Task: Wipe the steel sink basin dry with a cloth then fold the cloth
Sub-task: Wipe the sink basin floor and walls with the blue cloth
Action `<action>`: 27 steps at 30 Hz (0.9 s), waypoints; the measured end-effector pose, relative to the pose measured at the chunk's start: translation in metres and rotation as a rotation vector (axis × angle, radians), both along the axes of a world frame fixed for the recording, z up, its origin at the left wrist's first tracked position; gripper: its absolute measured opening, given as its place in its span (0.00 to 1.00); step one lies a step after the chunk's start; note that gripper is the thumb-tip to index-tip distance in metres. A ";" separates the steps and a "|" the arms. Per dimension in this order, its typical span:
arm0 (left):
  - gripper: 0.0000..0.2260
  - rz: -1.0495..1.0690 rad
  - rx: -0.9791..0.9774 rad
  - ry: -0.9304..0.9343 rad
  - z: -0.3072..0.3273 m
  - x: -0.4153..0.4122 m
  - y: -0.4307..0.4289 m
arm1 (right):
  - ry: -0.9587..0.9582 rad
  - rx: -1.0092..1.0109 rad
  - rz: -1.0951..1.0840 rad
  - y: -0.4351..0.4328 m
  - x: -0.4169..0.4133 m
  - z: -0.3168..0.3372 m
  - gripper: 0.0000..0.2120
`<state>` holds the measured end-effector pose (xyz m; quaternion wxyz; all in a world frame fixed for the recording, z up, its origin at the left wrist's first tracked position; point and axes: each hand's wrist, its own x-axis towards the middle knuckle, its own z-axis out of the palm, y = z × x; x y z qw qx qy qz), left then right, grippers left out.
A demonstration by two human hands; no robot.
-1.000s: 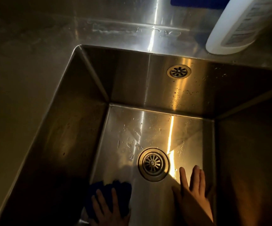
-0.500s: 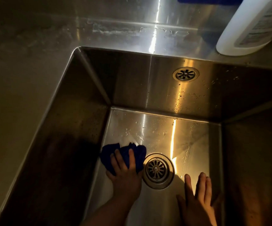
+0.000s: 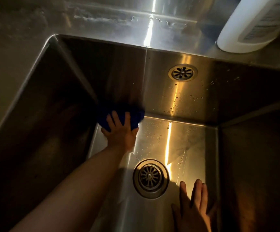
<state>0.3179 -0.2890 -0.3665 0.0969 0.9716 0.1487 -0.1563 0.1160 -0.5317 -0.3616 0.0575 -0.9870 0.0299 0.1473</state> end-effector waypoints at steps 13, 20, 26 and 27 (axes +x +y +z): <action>0.29 0.031 -0.417 -0.380 0.072 -0.050 -0.006 | -0.106 0.416 -0.305 0.040 0.034 0.055 0.24; 0.28 0.055 -1.007 -0.297 0.135 -0.107 -0.099 | 0.233 1.854 -0.991 0.075 0.104 0.145 0.29; 0.37 -0.393 -0.889 -0.035 0.127 -0.096 -0.093 | -0.017 1.411 -0.977 0.031 0.119 0.147 0.07; 0.36 -0.447 -0.772 -0.068 0.121 -0.092 -0.084 | -0.104 1.260 -0.923 0.024 0.125 0.145 0.05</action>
